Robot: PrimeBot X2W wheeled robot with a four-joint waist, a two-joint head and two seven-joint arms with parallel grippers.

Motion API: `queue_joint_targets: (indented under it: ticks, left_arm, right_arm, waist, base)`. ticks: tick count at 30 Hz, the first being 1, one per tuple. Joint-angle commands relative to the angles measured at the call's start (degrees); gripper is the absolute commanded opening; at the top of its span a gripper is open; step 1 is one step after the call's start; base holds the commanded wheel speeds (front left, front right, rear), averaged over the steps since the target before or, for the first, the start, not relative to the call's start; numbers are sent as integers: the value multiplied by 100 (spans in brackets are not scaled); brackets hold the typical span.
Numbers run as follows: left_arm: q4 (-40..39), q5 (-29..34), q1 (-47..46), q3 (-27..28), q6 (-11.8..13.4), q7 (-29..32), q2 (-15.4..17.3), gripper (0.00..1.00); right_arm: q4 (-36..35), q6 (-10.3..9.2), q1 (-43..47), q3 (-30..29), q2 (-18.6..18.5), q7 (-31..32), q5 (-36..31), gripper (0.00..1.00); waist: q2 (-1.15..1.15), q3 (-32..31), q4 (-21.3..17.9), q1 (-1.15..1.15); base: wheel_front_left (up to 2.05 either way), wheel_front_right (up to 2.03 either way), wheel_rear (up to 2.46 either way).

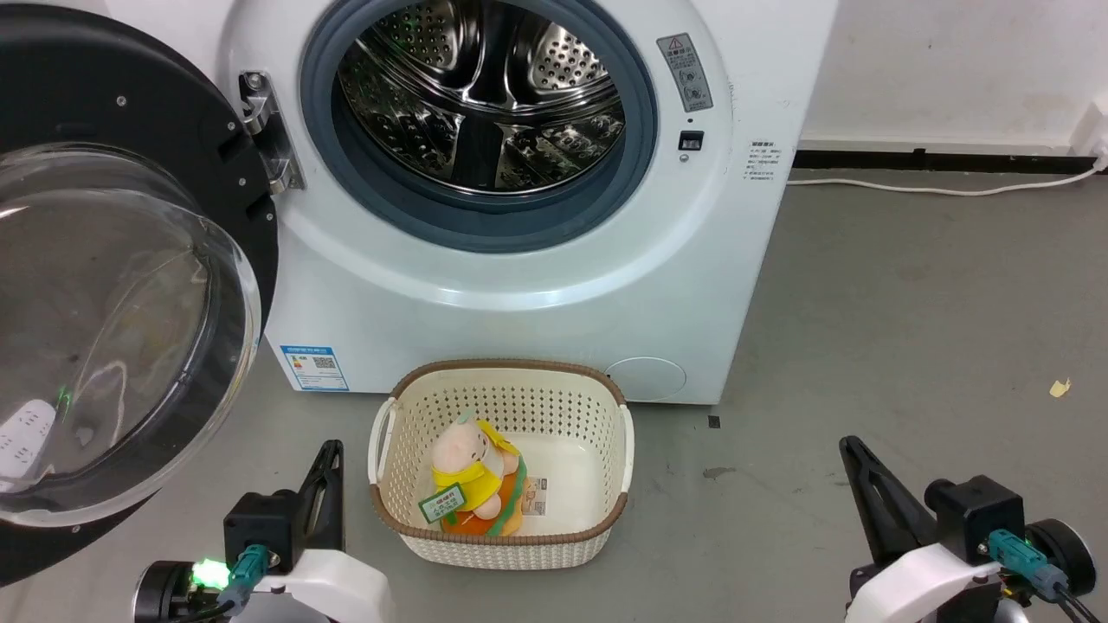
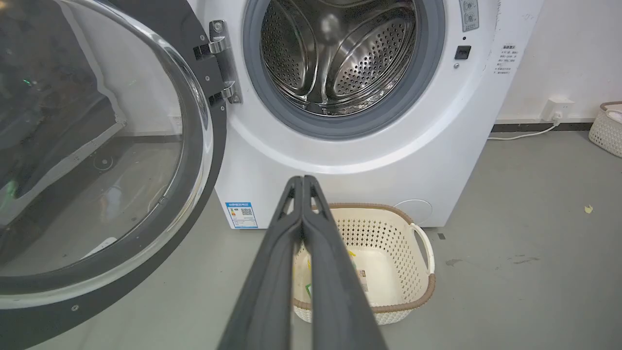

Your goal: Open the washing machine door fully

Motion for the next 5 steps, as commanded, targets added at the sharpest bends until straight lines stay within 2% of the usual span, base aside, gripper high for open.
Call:
queue_joint_targets:
  ticks: [1,5]
  left_arm:
    - [-23,15,-88,-2,-25,2,0,0]
    - [-23,15,-88,-2,-25,2,0,0]
  right_arm:
    - [-26,5,-69,-16,30,3,-43,0]
    - [-26,5,-69,-16,30,3,-43,0]
  waist:
    - [0,0,0,0]
    - [0,0,0,0]
  base:
    - [0,0,0]
    - [0,0,0]
